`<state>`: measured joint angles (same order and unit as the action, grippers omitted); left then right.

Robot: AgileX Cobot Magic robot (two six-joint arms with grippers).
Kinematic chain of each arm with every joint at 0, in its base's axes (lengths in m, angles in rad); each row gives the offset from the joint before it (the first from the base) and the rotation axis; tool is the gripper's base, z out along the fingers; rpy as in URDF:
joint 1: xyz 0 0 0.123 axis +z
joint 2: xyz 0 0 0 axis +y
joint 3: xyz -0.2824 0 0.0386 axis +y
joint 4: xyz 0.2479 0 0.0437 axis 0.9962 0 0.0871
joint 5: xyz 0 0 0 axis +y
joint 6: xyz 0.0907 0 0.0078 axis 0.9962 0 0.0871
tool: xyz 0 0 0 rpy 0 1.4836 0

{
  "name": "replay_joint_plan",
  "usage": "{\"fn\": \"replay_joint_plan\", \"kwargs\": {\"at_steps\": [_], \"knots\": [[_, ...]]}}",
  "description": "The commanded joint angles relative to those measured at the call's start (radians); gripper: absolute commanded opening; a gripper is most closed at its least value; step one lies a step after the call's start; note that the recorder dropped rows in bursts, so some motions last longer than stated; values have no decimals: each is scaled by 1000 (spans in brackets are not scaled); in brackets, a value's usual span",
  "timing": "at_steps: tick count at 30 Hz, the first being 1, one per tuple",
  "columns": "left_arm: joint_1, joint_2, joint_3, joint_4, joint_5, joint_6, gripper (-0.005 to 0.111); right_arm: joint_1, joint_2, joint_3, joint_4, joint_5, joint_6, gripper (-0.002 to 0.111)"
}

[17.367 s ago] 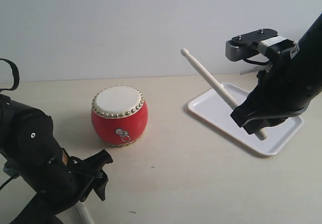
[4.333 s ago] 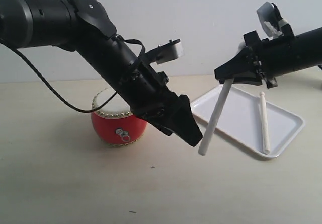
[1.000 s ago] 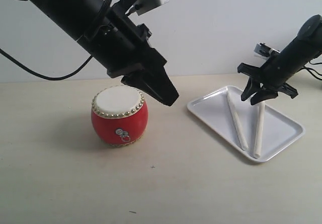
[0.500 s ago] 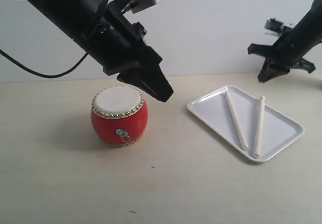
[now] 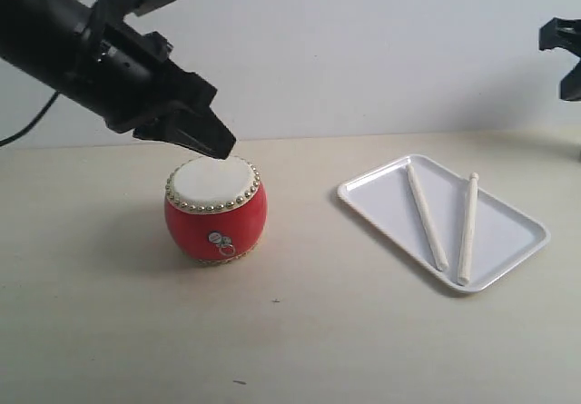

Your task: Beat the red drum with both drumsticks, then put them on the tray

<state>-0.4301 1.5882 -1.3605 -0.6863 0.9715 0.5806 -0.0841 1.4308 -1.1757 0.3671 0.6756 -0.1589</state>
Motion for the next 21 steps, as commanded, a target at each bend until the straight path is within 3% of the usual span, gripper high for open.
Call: {"fn": "replay_joint_plan", "kwargs": {"at_steps": [1, 6, 13, 16, 18, 20, 21], "knots": [[1, -195, 199, -37, -259, -9, 0, 2, -279, 269, 3, -127, -24, 0], [1, -490, 463, -62, -501, -9, 0, 2, -600, 494, -8, -191, -31, 0], [1, -925, 773, -56, -572, -18, 0, 2, -910, 636, -2, -168, -31, 0], [1, -1221, 874, 49, -491, -125, 0, 2, -1051, 691, 46, -115, -33, 0], [3, -1426, 867, 301, -302, -373, 0, 2, -1125, 722, 144, -57, -90, 0], [3, -1588, 850, 483, -145, -608, 0, 2, -1176, 732, 223, 2, -160, 0], [3, -1588, 848, 505, -114, -640, 0, 2, -1191, 732, 228, 6, -171, 0]]}}
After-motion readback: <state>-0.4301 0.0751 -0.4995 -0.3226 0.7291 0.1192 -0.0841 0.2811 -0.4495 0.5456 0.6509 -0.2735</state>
